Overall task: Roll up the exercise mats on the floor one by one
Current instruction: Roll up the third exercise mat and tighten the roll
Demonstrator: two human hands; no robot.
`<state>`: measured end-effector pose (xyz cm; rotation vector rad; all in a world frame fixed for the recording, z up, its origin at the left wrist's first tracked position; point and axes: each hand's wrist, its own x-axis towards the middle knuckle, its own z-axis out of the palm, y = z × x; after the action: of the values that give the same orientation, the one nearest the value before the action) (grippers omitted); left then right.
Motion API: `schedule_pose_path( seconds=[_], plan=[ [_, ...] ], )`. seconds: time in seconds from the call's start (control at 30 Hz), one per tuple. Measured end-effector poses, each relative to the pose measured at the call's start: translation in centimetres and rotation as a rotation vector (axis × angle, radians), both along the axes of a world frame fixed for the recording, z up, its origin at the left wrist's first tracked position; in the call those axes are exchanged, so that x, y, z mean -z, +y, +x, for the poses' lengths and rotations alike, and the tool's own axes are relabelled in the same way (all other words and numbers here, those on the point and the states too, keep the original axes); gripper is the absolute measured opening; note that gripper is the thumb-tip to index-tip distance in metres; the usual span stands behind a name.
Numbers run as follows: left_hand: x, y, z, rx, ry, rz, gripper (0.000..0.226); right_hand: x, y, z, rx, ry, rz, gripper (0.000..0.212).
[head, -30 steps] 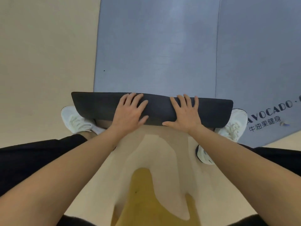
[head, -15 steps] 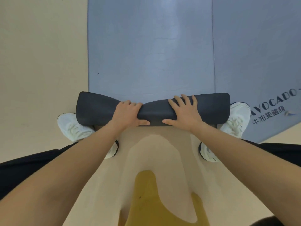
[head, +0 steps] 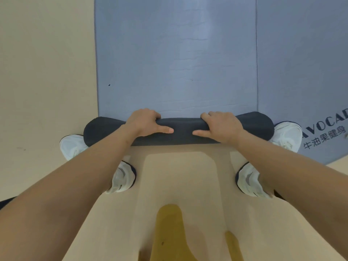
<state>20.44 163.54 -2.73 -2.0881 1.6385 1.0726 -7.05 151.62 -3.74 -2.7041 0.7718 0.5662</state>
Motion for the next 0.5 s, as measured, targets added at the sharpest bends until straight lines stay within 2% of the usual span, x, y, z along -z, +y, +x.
schedule_pose_path(
  seconds=[0.1, 0.23, 0.3, 0.43, 0.5],
  plan=[
    [-0.2, -0.4, 0.0, 0.051, -0.144, -0.122, 0.086, 0.3, -2.4, 1.8, 0.014, 0.038, 0.087, 0.07],
    [-0.4, 2.2, -1.7, -0.015, -0.203, -0.511, 0.065, 1.1, -5.0, 3.6, -0.007, 0.082, 0.165, 0.069],
    [-0.1, 4.2, -3.5, -0.001, -0.244, -0.661, 0.065, 1.4, -5.8, 4.4, -0.002, 0.1, 0.191, 0.07],
    [1.2, 6.4, -5.2, 0.093, -0.341, -0.508, 0.096, 2.1, -6.9, 5.0, 0.039, 0.142, 0.242, 0.07],
    [1.8, 5.5, -4.4, 0.108, -0.333, -0.527, 0.098, 2.0, -7.0, 4.9, 0.081, 0.13, 0.225, 0.07]
  ],
)
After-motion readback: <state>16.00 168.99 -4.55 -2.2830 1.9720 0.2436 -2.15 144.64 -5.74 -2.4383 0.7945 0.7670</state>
